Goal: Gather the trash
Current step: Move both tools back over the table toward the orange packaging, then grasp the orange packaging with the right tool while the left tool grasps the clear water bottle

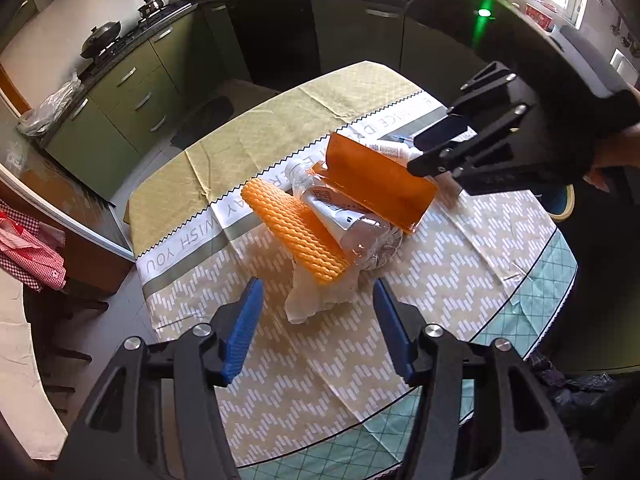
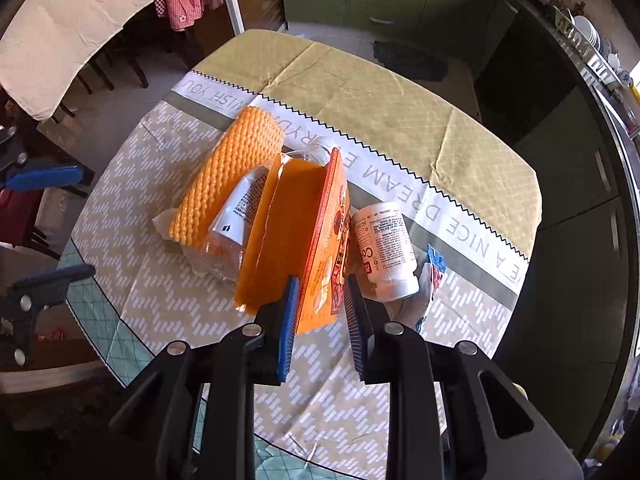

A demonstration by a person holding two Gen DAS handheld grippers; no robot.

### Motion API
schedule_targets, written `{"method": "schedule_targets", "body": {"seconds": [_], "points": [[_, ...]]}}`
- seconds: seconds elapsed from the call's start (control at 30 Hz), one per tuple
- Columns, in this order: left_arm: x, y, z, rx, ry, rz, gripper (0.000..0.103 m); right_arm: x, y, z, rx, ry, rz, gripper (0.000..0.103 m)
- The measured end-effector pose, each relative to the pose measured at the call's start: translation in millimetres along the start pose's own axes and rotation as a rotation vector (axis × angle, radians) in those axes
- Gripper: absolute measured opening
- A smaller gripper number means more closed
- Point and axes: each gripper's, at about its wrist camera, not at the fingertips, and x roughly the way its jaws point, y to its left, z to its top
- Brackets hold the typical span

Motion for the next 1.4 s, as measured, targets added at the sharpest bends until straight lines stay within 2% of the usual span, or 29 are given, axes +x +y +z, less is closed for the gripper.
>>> {"method": "schedule_targets", "body": {"seconds": [0.2,0.4,0.57,0.6,0.63,0.8,0.93,1.1,1.33,1.4], "points": [[4,7,-2,-0.008,0.006,0.001,0.055,4,-5,12,0.05,0.011,0.071,0.024],[6,9,-3,-0.013,0.008,-0.005,0.055,7,7,15,0.021,0.026,0.051,0.024],[8,7,-3,-0.011,0.016,0.001,0.055,25,8,15,0.027,0.067,0.056,0.024],[9,7,-2,-0.012,0.019,0.001,0.055,30,8,14,0.028,0.074,0.058,0.021],[10,7,-1,-0.015,0.021,0.002,0.056,34,7,13,0.031,0.073,0.055,0.009],[24,12,11,-0.069,0.055,-0.016,0.062,21,0,2,0.028,0.017,0.074,0.003],[49,22,29,-0.165,0.108,-0.078,0.065,-11,-22,-21,0.063,-0.03,0.118,0.003],[87,32,43,-0.278,0.19,-0.142,0.065,-47,-66,-69,0.137,-0.075,0.114,0.003],[105,22,65,-0.319,0.203,-0.236,0.064,-72,-142,-144,0.286,-0.099,0.066,0.003],[113,22,68,-0.338,0.237,-0.228,0.063,-72,-163,-165,0.335,-0.099,0.062,0.003]]}}
